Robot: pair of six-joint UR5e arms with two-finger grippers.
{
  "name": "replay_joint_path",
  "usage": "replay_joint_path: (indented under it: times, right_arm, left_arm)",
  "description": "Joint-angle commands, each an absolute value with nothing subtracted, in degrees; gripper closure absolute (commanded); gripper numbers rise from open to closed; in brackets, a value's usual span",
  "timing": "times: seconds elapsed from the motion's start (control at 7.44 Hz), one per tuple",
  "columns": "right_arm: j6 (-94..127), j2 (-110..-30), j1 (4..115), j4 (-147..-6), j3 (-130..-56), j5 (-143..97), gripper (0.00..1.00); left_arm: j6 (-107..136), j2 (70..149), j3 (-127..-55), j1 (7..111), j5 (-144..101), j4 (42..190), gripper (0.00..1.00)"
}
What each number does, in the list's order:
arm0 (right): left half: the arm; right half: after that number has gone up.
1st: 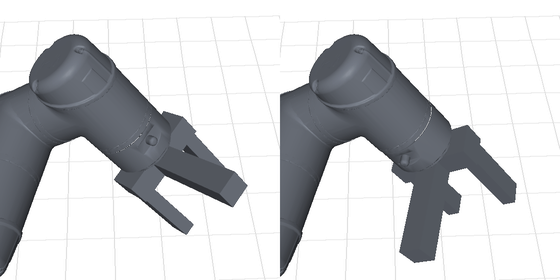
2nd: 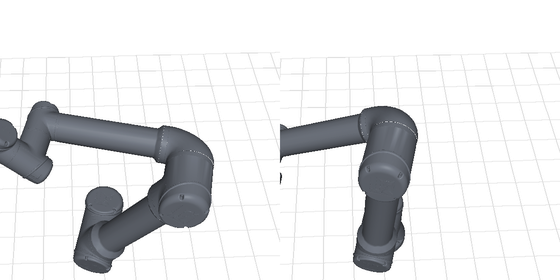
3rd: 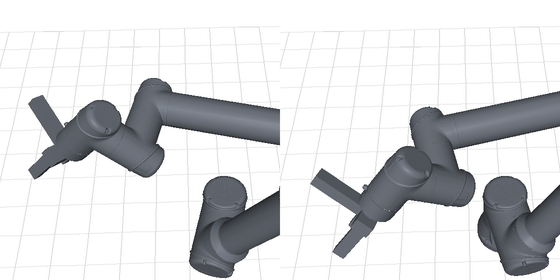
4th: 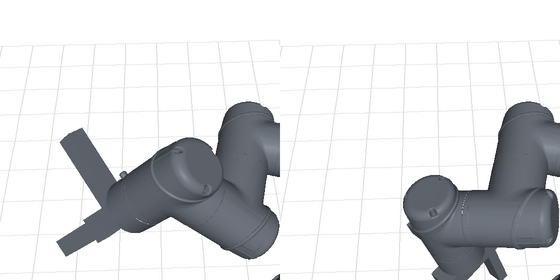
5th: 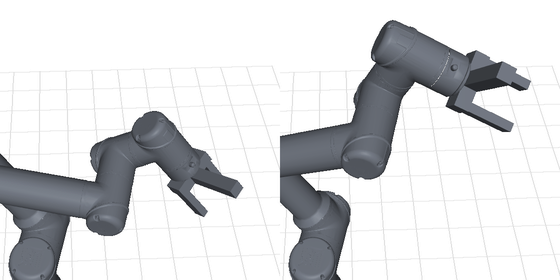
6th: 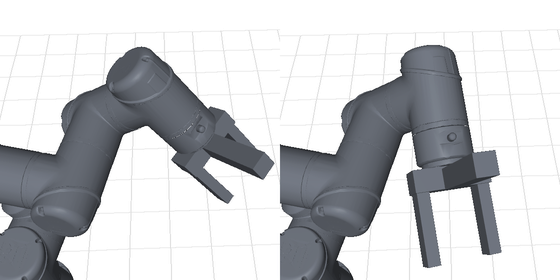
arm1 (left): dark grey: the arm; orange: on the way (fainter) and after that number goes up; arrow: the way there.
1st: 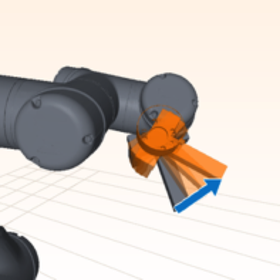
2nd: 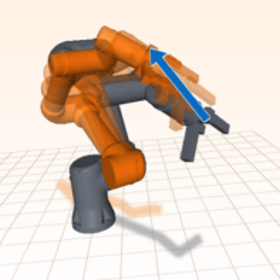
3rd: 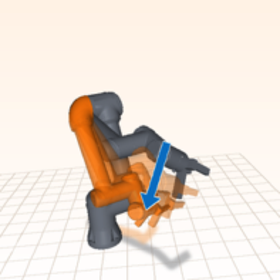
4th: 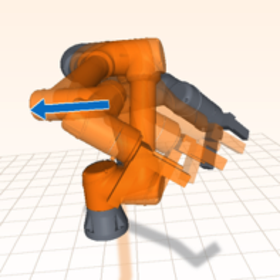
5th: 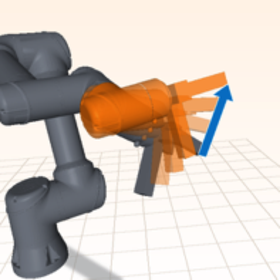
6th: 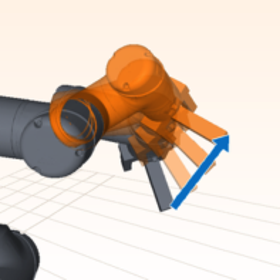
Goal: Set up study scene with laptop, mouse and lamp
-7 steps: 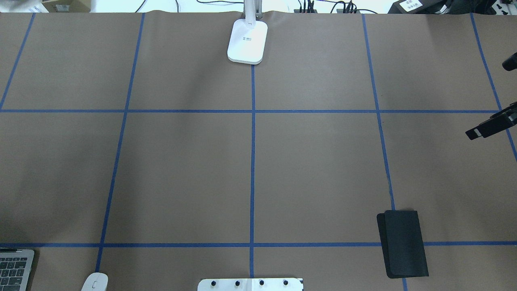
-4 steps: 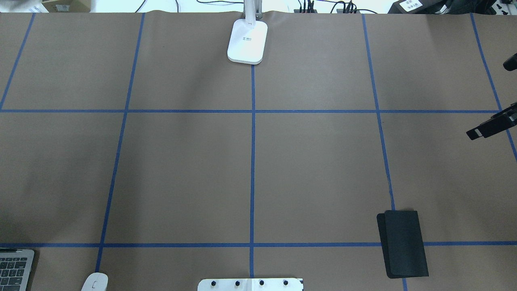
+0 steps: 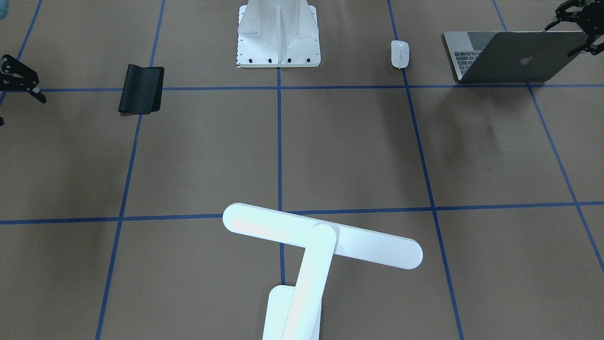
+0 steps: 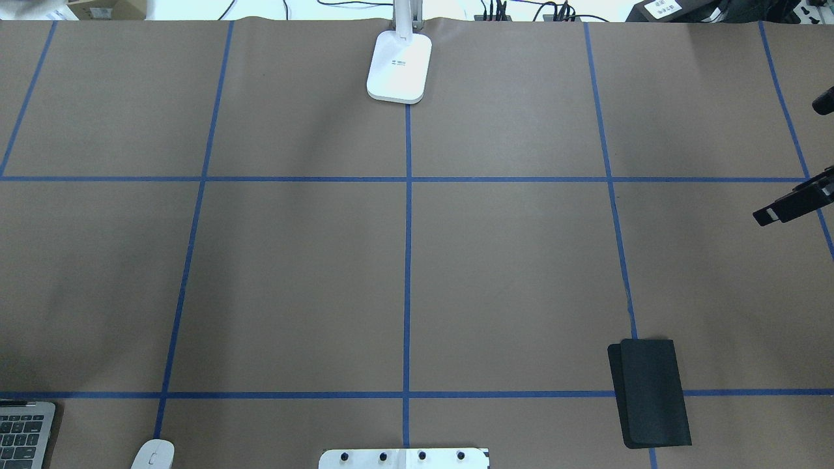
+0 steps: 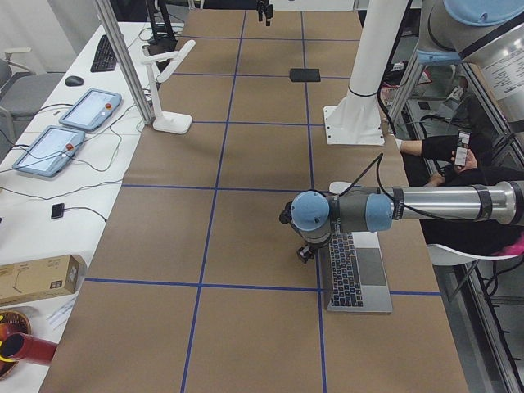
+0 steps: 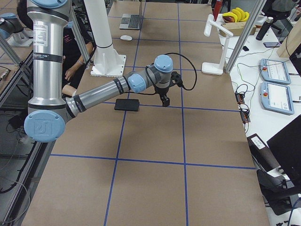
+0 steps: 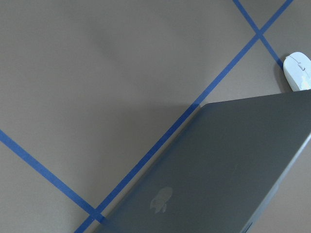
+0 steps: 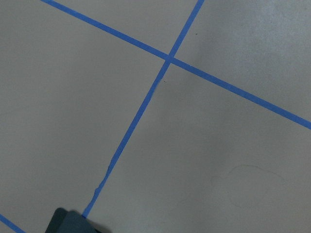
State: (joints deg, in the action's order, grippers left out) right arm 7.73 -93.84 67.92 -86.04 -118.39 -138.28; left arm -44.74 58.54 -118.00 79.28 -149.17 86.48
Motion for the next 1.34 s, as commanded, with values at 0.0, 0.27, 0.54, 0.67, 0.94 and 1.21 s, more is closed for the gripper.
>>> replay_joint_path:
  times: [0.0,0.27,0.54,0.67,0.94,1.21]
  right_arm:
    - [7.73,-93.87,67.85,-86.04,-118.39,-138.25,0.0]
    - [7.73,-93.87,67.85,-86.04,-118.39,-138.34,0.0]
    - [7.73,-93.87,67.85,-86.04,-118.48,-138.34,0.0]
    - [7.73,-93.78,67.85,-86.04,-118.39,-138.34,0.0]
    - [7.73,-93.87,67.85,-86.04,-118.56,-138.34,0.0]
    - [7.73,-93.78,67.85,-85.96,-118.56,-138.34,0.0]
  left_arm:
    - [-44.74,58.8,-118.04,77.79,-149.76,86.48,0.0]
    - [-44.65,58.71,-118.21,77.78,-151.59,86.22,0.0]
    - [-44.65,58.18,-119.71,77.78,-152.49,85.09,0.0]
    - [-44.74,58.18,-119.18,77.44,-152.4,85.08,0.0]
    - [-44.82,57.22,-119.53,76.29,-152.4,85.08,0.0]
    - [-44.82,56.43,-119.27,76.11,-152.4,85.08,0.01]
